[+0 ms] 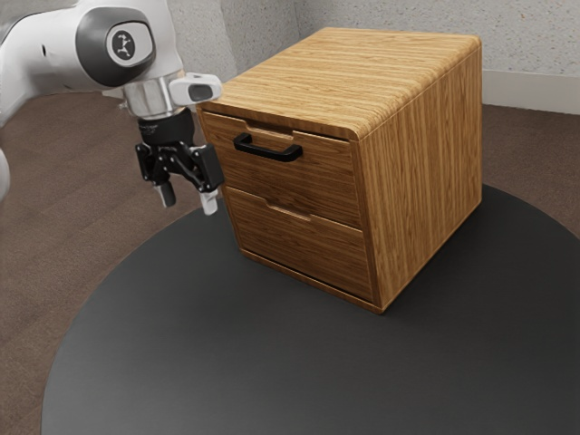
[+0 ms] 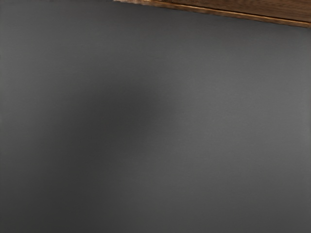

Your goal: Pull the drawer handle with one arm to open the drawer

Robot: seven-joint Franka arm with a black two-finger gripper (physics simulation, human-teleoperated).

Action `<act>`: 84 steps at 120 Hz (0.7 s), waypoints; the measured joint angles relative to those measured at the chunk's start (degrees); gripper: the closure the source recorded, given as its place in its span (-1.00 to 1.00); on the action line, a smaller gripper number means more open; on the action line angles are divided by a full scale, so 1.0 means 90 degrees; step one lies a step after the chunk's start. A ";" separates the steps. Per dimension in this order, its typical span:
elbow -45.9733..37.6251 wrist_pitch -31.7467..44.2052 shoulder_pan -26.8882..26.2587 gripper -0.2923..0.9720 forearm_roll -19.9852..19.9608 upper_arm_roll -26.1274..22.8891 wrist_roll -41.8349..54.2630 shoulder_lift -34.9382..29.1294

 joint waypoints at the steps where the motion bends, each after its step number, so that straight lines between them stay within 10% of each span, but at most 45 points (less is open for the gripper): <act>1: 0.0000 0.0006 0.0000 -0.54 0.0001 -0.0001 0.0005 0.0000; 35: 0.0096 0.0149 -0.0026 -0.54 0.0008 -0.0017 0.0272 -0.0305; 57: 0.0208 0.0838 -0.0380 -0.53 -0.0751 -0.0559 0.2490 -0.1083; 84: 0.0261 0.1043 -0.0345 -0.53 -0.0290 -0.0620 0.4672 -0.1262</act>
